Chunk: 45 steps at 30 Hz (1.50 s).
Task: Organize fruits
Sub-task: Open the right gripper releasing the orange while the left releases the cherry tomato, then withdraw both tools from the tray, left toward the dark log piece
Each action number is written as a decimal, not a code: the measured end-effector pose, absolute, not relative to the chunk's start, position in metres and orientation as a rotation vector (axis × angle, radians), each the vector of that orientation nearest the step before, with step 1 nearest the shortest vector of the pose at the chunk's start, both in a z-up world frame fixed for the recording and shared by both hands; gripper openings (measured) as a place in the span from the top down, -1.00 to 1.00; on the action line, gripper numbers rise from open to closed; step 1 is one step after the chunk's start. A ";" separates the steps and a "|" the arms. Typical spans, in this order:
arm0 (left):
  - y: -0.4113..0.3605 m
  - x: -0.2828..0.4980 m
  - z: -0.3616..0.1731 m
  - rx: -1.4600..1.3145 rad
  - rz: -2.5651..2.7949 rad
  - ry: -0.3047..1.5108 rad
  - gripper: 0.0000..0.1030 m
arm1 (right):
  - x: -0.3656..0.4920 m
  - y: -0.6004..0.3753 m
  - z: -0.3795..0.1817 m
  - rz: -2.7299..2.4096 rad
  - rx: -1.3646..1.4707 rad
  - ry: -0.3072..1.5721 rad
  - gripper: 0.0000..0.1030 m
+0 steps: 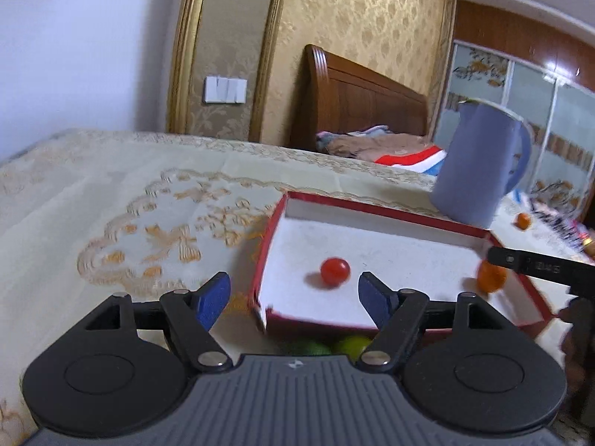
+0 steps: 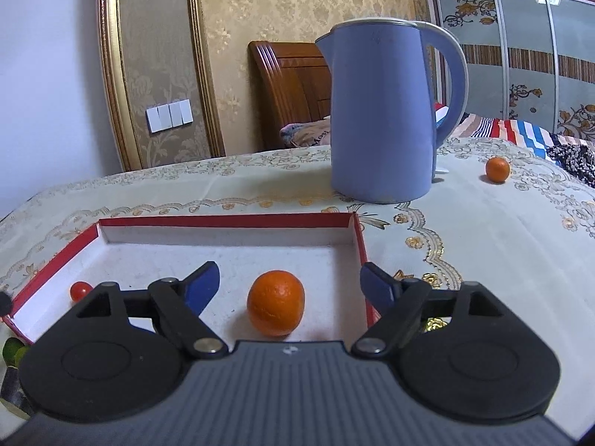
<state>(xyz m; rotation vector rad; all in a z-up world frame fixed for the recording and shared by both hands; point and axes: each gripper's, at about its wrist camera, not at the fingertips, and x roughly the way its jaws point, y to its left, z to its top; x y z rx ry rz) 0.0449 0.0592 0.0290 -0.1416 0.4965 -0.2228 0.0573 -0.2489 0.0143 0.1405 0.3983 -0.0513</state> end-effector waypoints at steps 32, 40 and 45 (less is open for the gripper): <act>0.038 0.006 0.009 0.073 -0.340 0.546 -0.62 | -0.074 -0.285 -0.009 -0.019 0.251 0.450 -0.63; 0.028 -0.007 0.005 0.153 -0.390 0.520 -0.62 | -0.079 -0.294 -0.015 -0.023 0.313 0.432 -0.67; 0.028 -0.012 0.006 0.154 -0.417 0.498 -0.62 | -0.078 -0.301 -0.018 -0.013 0.355 0.439 -0.70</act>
